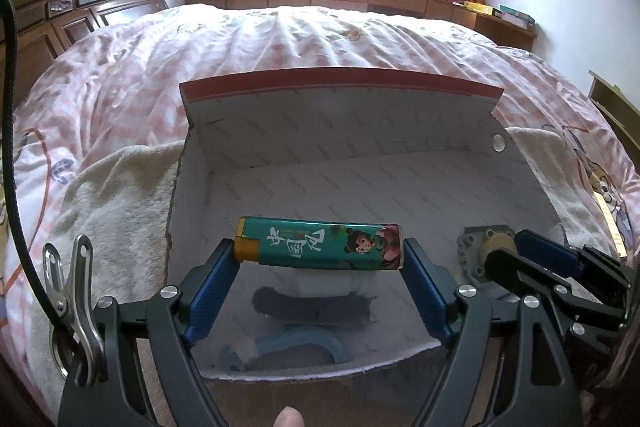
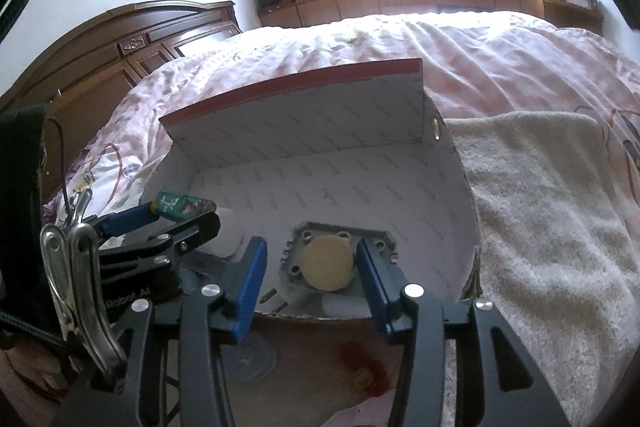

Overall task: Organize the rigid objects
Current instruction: 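Open the right tool to drop the beige disc onto the grey plate, then lower the green tube into the box and open the left tool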

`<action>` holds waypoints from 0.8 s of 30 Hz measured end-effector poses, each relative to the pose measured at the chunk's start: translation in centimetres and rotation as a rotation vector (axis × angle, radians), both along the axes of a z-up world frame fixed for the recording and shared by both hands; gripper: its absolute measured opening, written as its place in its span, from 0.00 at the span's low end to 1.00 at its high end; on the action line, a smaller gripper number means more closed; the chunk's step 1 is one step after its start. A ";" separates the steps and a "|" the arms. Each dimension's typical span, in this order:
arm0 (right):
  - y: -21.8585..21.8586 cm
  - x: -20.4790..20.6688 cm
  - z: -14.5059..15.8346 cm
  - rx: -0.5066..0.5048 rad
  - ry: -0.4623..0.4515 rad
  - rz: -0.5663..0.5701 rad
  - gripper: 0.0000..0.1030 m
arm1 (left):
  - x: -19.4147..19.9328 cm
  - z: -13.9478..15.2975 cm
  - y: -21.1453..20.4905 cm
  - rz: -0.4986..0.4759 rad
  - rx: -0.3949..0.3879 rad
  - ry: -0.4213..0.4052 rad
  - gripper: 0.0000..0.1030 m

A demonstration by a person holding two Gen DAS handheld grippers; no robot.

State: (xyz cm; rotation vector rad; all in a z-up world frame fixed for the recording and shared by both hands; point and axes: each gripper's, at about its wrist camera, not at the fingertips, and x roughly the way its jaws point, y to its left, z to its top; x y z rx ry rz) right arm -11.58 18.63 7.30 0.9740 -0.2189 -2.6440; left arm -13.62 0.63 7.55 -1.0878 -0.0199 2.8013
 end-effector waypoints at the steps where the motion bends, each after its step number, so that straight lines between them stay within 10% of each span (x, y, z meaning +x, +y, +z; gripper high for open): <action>1: 0.0 0.1 0.0 -0.003 0.000 0.001 0.47 | 0.1 0.0 0.0 0.000 0.000 0.001 0.80; 24: 0.1 3.1 0.4 -0.044 -0.003 0.006 0.48 | 3.5 0.6 -0.4 -0.005 0.012 -0.002 0.80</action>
